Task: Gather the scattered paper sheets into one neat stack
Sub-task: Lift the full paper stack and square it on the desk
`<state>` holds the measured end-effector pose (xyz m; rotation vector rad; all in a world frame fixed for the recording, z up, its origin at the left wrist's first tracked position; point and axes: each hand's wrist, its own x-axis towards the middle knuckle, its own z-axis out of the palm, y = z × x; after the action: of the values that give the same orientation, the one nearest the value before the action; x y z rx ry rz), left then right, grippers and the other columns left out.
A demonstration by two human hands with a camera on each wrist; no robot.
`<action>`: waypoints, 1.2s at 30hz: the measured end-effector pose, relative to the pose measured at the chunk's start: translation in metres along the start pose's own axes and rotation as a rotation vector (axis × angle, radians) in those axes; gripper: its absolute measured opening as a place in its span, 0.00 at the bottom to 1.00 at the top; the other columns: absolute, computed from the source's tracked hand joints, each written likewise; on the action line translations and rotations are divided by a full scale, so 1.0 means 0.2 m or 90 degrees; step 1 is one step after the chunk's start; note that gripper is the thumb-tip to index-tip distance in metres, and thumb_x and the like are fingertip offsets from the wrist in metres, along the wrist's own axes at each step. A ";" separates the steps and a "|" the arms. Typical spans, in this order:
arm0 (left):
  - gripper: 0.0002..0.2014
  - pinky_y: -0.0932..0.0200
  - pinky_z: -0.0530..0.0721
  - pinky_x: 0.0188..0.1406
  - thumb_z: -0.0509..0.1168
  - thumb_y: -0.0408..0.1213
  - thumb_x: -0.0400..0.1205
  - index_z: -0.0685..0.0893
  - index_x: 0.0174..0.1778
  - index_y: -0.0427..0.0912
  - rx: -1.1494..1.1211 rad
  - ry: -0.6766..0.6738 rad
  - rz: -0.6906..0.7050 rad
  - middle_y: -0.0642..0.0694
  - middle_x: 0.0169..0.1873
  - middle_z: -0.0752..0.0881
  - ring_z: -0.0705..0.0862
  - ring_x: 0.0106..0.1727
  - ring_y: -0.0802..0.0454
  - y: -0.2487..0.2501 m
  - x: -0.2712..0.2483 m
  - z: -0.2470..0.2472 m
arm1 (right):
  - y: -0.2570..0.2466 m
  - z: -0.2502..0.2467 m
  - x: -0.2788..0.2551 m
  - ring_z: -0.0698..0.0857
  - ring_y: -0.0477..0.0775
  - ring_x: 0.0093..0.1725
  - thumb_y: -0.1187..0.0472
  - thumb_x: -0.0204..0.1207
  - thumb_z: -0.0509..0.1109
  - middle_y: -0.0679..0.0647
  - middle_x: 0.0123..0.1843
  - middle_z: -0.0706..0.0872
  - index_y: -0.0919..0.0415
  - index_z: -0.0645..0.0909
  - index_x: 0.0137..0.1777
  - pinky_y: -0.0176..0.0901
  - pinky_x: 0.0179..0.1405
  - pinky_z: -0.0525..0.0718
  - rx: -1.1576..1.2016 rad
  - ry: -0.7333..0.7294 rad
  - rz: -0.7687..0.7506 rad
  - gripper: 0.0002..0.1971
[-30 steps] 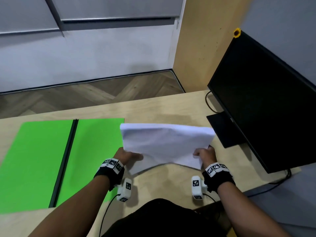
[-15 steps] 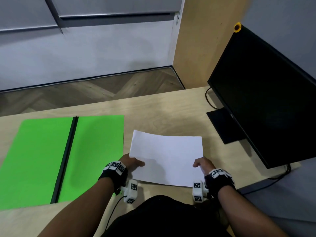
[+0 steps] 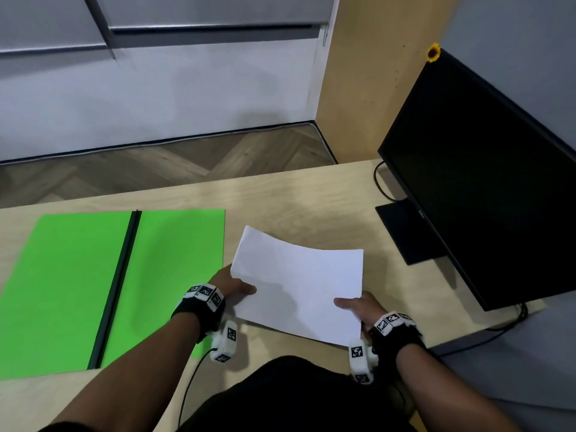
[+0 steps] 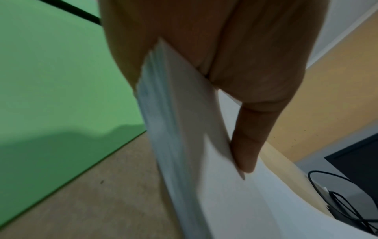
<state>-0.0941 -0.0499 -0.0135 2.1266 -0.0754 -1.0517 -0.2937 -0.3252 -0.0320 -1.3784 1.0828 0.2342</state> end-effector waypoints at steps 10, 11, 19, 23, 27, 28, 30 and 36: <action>0.21 0.52 0.81 0.52 0.72 0.33 0.79 0.80 0.68 0.42 -0.297 0.145 0.032 0.36 0.62 0.86 0.85 0.58 0.42 -0.18 0.00 -0.27 | 0.08 0.13 0.02 0.89 0.65 0.49 0.70 0.66 0.81 0.62 0.50 0.91 0.68 0.88 0.53 0.56 0.50 0.86 0.189 0.132 0.009 0.15; 0.19 0.53 0.80 0.53 0.73 0.32 0.79 0.81 0.66 0.41 -0.288 0.179 0.044 0.36 0.60 0.87 0.85 0.57 0.42 -0.23 -0.02 -0.30 | 0.08 0.15 0.01 0.89 0.67 0.51 0.69 0.65 0.81 0.63 0.52 0.90 0.68 0.87 0.54 0.59 0.51 0.87 0.209 0.132 0.026 0.16; 0.29 0.44 0.69 0.78 0.73 0.39 0.76 0.78 0.74 0.58 0.230 0.361 -0.022 0.35 0.78 0.72 0.71 0.78 0.36 -0.68 -0.16 -0.55 | 0.05 0.42 0.00 0.89 0.67 0.55 0.63 0.69 0.79 0.61 0.59 0.90 0.61 0.84 0.63 0.73 0.57 0.84 0.334 0.103 0.046 0.21; 0.47 0.36 0.52 0.83 0.67 0.68 0.73 0.51 0.85 0.63 0.463 0.228 -0.131 0.40 0.86 0.48 0.45 0.86 0.35 -0.77 -0.21 -0.58 | 0.02 0.50 -0.04 0.89 0.67 0.54 0.64 0.73 0.77 0.61 0.56 0.90 0.63 0.84 0.62 0.66 0.53 0.87 0.310 0.130 0.059 0.17; 0.47 0.30 0.55 0.81 0.56 0.73 0.76 0.43 0.86 0.58 0.525 0.221 -0.125 0.39 0.86 0.44 0.46 0.85 0.31 -0.70 -0.25 -0.48 | 0.00 0.54 -0.06 0.89 0.65 0.51 0.65 0.70 0.78 0.61 0.55 0.89 0.65 0.84 0.60 0.63 0.48 0.88 0.290 0.195 0.058 0.17; 0.47 0.30 0.57 0.80 0.54 0.73 0.77 0.43 0.86 0.57 0.537 0.229 -0.122 0.37 0.86 0.45 0.49 0.84 0.29 -0.68 -0.24 -0.44 | -0.01 0.55 -0.07 0.88 0.64 0.50 0.66 0.71 0.78 0.59 0.55 0.89 0.65 0.84 0.59 0.57 0.44 0.88 0.280 0.214 0.054 0.17; 0.47 0.31 0.60 0.79 0.52 0.74 0.77 0.43 0.86 0.54 0.564 0.230 -0.107 0.33 0.85 0.47 0.53 0.82 0.26 -0.62 -0.25 -0.36 | -0.04 0.57 -0.09 0.85 0.61 0.48 0.66 0.72 0.77 0.58 0.55 0.87 0.66 0.83 0.58 0.48 0.39 0.84 0.246 0.257 0.040 0.15; 0.43 0.34 0.65 0.76 0.57 0.74 0.74 0.62 0.81 0.53 0.588 0.152 -0.037 0.33 0.79 0.65 0.65 0.77 0.30 -0.48 -0.25 -0.29 | -0.15 0.62 -0.20 0.83 0.59 0.49 0.66 0.73 0.76 0.58 0.55 0.85 0.70 0.81 0.64 0.47 0.47 0.78 0.215 0.313 0.004 0.20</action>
<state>-0.1114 0.0715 -0.0201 3.0785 -0.4608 -0.8636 -0.2342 -0.2089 -0.0043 -1.1497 1.4545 -0.2903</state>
